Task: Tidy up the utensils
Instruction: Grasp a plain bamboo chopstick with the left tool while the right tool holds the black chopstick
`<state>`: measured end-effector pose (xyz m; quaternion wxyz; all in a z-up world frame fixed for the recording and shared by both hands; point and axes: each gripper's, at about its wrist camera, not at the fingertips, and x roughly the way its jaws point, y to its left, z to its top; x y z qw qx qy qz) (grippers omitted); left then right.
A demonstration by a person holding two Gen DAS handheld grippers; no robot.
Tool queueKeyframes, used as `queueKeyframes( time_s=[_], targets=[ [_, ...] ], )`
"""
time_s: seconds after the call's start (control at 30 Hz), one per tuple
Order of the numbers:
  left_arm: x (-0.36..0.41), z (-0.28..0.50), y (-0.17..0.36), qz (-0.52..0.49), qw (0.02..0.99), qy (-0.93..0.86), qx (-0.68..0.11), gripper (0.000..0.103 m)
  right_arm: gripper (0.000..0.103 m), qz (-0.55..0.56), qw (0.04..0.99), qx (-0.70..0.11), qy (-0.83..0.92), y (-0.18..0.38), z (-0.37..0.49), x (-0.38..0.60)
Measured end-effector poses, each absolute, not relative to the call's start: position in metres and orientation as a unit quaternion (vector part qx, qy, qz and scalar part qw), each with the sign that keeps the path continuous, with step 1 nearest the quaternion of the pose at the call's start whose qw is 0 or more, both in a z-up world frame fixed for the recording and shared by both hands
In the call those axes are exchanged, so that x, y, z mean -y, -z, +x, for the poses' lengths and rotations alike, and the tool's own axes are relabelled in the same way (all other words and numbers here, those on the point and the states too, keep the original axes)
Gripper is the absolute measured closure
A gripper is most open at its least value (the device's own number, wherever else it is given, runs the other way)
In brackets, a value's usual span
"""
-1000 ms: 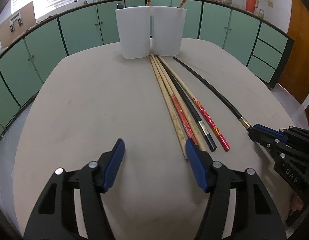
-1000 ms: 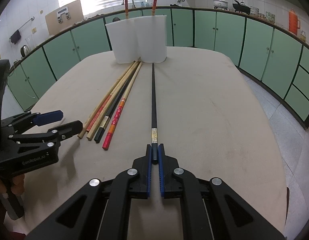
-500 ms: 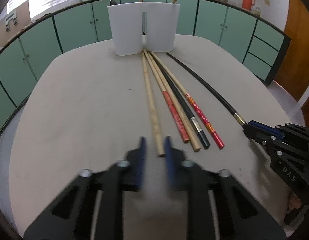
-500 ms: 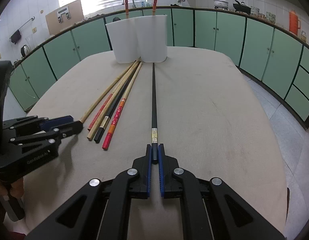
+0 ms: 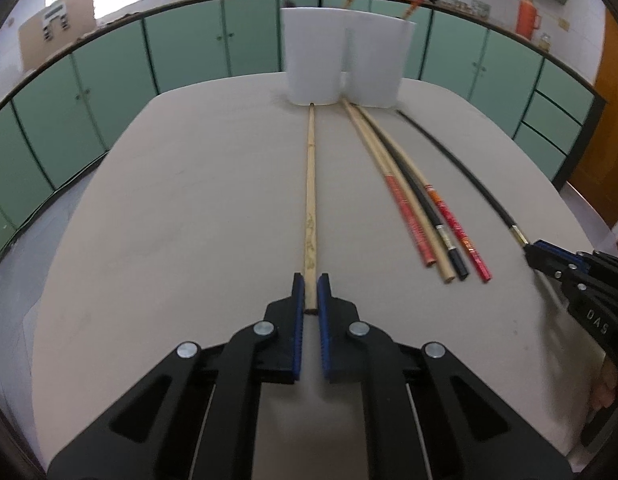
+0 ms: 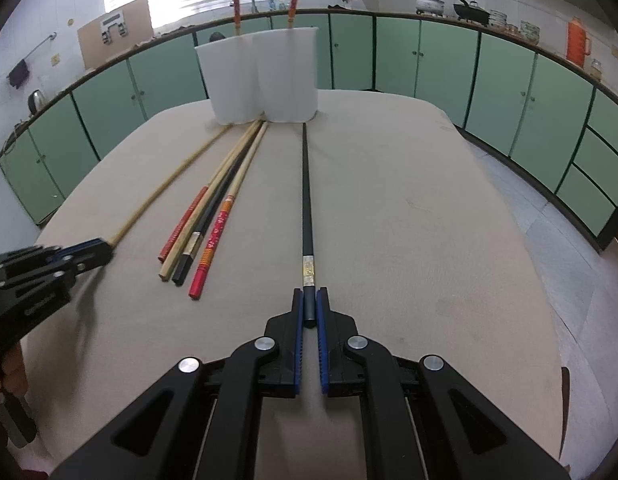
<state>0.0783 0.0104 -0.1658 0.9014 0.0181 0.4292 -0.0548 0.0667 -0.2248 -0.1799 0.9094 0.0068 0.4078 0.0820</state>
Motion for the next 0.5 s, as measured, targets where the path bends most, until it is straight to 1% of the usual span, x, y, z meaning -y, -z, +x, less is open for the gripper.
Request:
queueKeyframes(
  time_s=[0.17,0.5],
  targets=[
    [-0.023,0.086,0.164,0.005,0.902,0.042,-0.430,0.097,0.096,0.005,0.910,-0.408,-0.071,0.180,0.073,0.226],
    [-0.018,0.099,0.165,0.007,0.900,0.044,-0.434,0.096,0.096,0.019,0.905,-0.418,-0.074,0.179,0.096,0.227]
  ],
)
